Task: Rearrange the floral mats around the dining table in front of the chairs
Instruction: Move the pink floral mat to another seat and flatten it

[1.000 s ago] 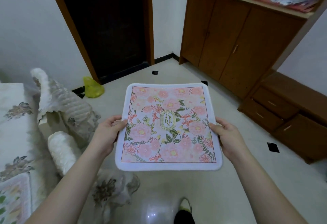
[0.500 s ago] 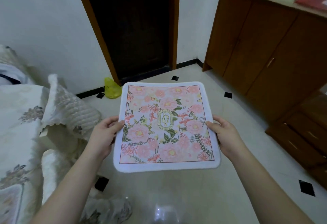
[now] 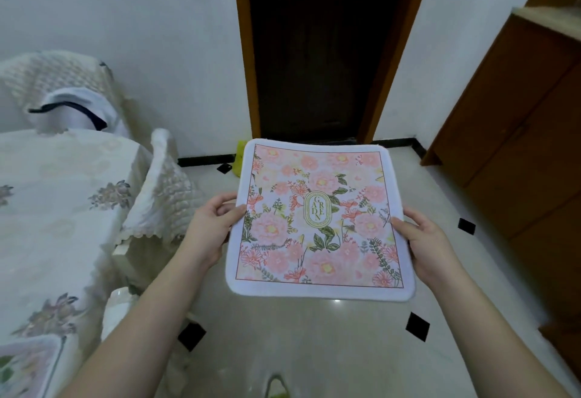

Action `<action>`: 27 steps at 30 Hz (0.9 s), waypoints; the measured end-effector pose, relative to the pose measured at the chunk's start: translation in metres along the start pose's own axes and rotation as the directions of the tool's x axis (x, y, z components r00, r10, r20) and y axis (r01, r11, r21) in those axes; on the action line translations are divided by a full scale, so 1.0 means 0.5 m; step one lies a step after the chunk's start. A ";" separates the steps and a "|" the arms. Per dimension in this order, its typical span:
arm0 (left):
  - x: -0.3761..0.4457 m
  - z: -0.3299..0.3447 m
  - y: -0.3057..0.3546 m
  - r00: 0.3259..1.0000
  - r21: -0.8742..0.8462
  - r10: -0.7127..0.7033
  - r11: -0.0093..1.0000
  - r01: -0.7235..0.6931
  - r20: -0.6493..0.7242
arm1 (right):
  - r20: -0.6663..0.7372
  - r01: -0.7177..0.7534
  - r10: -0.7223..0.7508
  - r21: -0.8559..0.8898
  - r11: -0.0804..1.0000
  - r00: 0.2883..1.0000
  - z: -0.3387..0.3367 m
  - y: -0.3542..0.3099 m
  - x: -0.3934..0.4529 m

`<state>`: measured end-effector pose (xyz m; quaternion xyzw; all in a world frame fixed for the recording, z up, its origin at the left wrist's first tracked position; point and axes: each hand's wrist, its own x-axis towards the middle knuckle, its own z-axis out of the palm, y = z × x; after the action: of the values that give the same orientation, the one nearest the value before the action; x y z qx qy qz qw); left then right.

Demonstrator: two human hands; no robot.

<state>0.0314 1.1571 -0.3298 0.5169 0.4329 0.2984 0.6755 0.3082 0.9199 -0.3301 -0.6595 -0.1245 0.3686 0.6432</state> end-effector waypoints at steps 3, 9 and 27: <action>0.064 -0.030 0.023 1.000 -0.016 0.006 1.000 -0.006 0.000 | 0.021 0.009 -0.009 -0.001 1.000 1.000 0.054 -0.024 0.061; 0.155 -0.066 0.052 0.999 -0.034 -0.003 0.999 0.002 -0.049 | 0.060 0.007 -0.006 -0.012 1.000 0.998 0.136 -0.056 0.159; 0.465 -0.007 0.125 0.961 -0.035 -0.021 0.999 0.012 -0.275 | 0.259 -0.057 0.064 -0.033 0.998 0.964 0.250 -0.149 0.597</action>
<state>0.1350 1.3745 -0.3346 0.4555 0.5221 0.3689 0.6196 0.4583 1.2156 -0.3451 -0.6171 -0.1920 0.4695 0.6016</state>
